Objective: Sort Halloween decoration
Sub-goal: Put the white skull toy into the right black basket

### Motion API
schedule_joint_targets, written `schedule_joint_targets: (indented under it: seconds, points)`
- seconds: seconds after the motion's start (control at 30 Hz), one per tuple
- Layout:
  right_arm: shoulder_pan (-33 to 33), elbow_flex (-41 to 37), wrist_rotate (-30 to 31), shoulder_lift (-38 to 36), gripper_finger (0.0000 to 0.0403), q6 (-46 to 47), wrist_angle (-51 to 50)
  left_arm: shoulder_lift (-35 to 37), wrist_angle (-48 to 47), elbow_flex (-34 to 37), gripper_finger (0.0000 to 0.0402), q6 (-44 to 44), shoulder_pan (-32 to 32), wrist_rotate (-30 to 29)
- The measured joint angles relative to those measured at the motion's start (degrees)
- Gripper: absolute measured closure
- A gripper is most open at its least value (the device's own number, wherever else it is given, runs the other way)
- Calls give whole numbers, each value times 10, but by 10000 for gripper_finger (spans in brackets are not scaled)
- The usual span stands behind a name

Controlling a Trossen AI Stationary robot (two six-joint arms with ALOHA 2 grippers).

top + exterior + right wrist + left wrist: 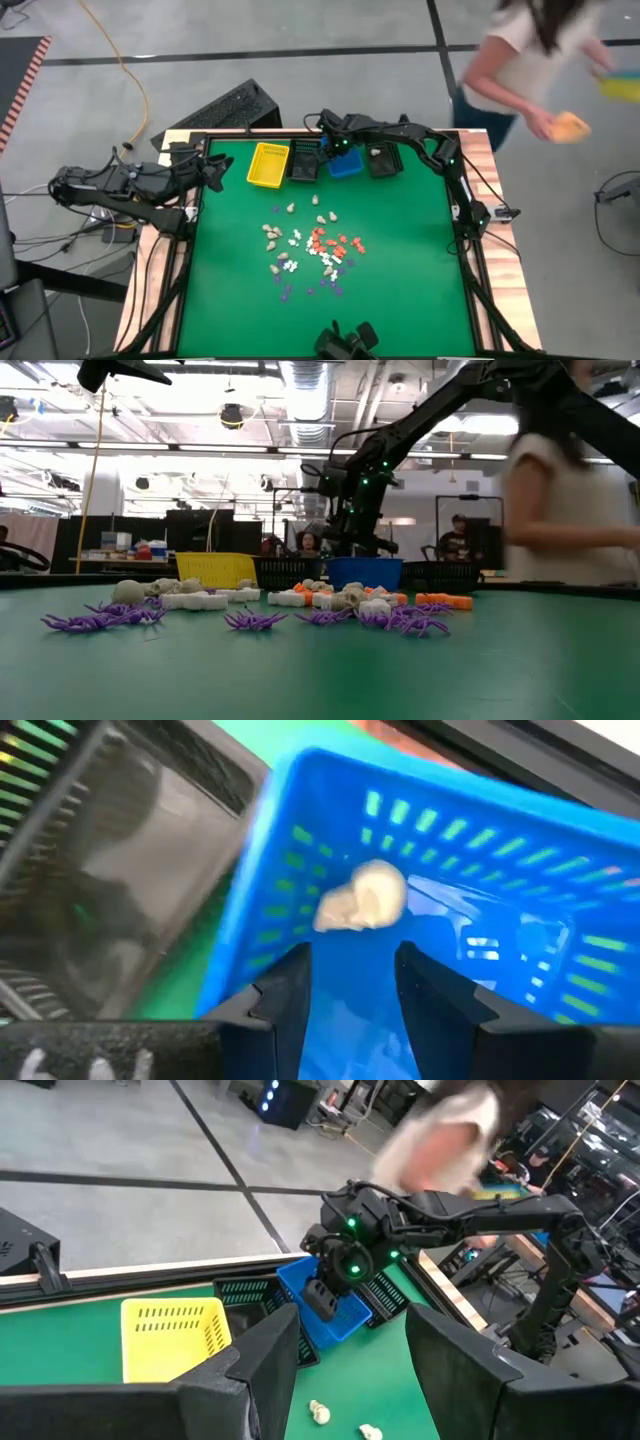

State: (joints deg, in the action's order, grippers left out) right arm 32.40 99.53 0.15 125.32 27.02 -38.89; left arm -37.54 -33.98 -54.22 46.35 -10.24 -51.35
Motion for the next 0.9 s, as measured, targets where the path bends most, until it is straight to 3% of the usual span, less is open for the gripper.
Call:
schedule_joint_targets:
  seconds: [0.4,0.9]
  points:
    - [3,6,6,-1,232,28,38,0,0,0,225,0,14,2]
    - [6,6,16,16,232,31,60,0,0,0,225,-1,56,48]
